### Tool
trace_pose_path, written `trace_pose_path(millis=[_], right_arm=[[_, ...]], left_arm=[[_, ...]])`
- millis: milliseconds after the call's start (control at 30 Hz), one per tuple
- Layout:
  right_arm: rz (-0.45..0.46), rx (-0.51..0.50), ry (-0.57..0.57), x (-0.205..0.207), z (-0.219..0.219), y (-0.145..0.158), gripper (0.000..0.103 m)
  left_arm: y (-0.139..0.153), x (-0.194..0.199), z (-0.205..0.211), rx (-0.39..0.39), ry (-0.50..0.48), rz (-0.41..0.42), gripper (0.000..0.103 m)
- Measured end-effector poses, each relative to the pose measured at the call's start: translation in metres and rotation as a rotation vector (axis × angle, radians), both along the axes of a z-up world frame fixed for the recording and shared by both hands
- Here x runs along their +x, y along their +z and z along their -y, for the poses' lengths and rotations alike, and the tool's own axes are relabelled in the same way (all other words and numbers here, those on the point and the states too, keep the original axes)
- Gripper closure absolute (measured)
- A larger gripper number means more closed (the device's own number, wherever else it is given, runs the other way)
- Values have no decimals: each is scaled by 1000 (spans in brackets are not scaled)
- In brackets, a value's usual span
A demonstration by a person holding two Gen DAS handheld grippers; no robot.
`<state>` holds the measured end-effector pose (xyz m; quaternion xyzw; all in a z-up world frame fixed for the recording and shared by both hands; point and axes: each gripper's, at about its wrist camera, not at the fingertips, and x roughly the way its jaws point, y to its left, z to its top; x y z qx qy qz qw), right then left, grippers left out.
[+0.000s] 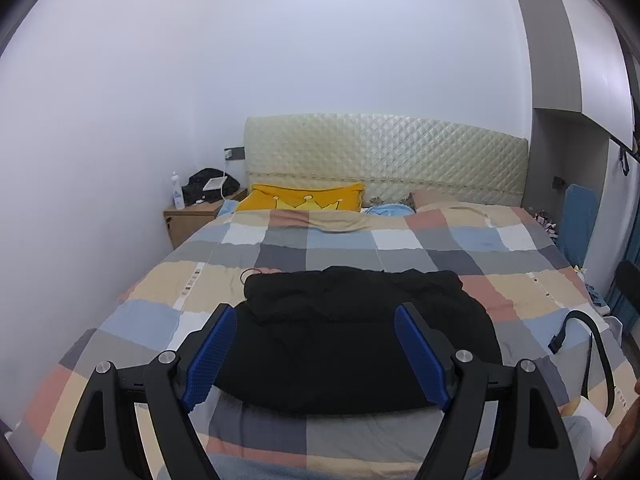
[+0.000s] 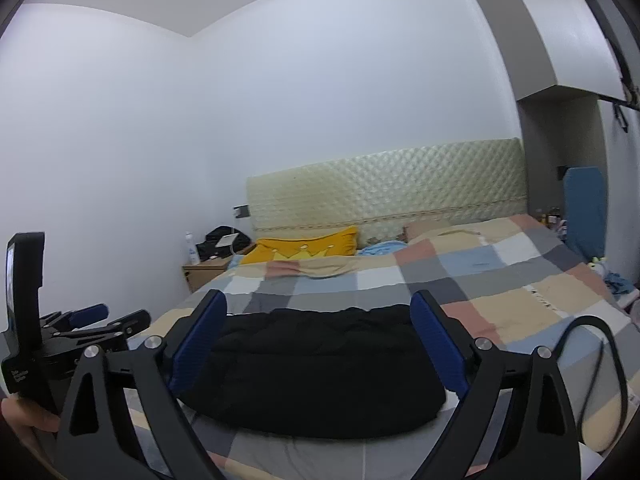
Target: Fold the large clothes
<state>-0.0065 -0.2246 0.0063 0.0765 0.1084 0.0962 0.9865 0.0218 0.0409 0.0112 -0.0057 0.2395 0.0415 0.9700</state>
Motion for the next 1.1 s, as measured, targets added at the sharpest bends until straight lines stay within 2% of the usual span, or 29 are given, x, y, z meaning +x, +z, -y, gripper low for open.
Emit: trace_pose_path(millis=[233,300,433,600,900,967,1100], right_arm=[[-37,27,-24,-8,7,-18,8],[-38,34,-26,-10,8,-27,8],[-111,41,-49,-3,12,-50,8],[-151,-18,-64,-1,8,-64,8],[-197,-34,-60,0,9,-73,5],[-196,-36,-68,0,10,-73,1],[-201,-41,-59,2,9,-73,0]], left_arm=[[-20,2,2,-23,-27,-55,22],[-27,2,5,-9,-37,-68,22],[-42,6,12,23,-41,-109,22],[-54,8,12,11,-23,-133,22],[-55,6,9,-14,-36,-145,22],[-54,5,10,1,-37,-140,22],[-55,8,15,24,-35,-151,19]])
